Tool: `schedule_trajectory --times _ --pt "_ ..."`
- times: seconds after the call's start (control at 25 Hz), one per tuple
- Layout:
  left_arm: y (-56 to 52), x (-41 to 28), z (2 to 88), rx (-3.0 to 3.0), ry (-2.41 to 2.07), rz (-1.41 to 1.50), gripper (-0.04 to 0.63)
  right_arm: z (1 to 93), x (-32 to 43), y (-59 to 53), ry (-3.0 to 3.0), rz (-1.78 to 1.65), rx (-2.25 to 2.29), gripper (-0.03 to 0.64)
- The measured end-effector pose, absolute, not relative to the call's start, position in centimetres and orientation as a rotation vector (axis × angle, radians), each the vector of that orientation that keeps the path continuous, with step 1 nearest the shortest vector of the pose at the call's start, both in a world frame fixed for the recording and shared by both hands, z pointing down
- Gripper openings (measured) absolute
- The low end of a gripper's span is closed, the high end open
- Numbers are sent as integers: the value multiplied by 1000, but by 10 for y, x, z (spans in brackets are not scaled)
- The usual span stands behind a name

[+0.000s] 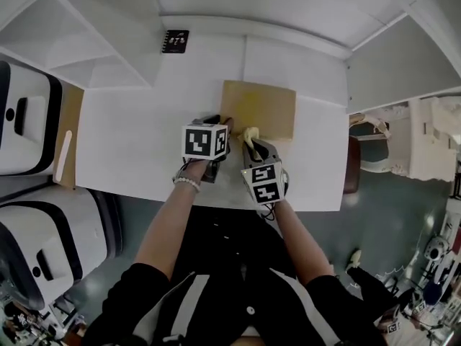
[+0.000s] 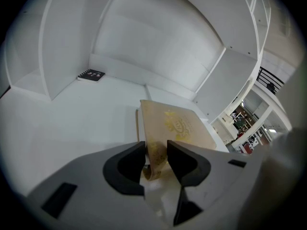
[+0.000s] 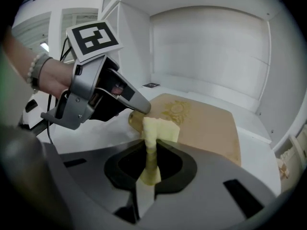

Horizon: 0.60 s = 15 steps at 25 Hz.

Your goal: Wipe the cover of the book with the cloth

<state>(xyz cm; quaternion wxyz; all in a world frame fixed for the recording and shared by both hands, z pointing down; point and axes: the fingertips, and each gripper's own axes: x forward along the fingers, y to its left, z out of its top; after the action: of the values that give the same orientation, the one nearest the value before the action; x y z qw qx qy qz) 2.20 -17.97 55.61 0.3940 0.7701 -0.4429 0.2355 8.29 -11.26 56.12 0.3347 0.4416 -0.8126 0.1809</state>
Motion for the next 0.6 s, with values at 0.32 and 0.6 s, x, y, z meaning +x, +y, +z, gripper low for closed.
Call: schedule_trajectory --times 0.32,0.6 --pt "-179 22 556 1954 -1119 600 144 564 43 -114 -2201 428 989 38" --pt "-180 21 556 1950 -1115 590 145 549 50 -110 -2240 532 997 38"
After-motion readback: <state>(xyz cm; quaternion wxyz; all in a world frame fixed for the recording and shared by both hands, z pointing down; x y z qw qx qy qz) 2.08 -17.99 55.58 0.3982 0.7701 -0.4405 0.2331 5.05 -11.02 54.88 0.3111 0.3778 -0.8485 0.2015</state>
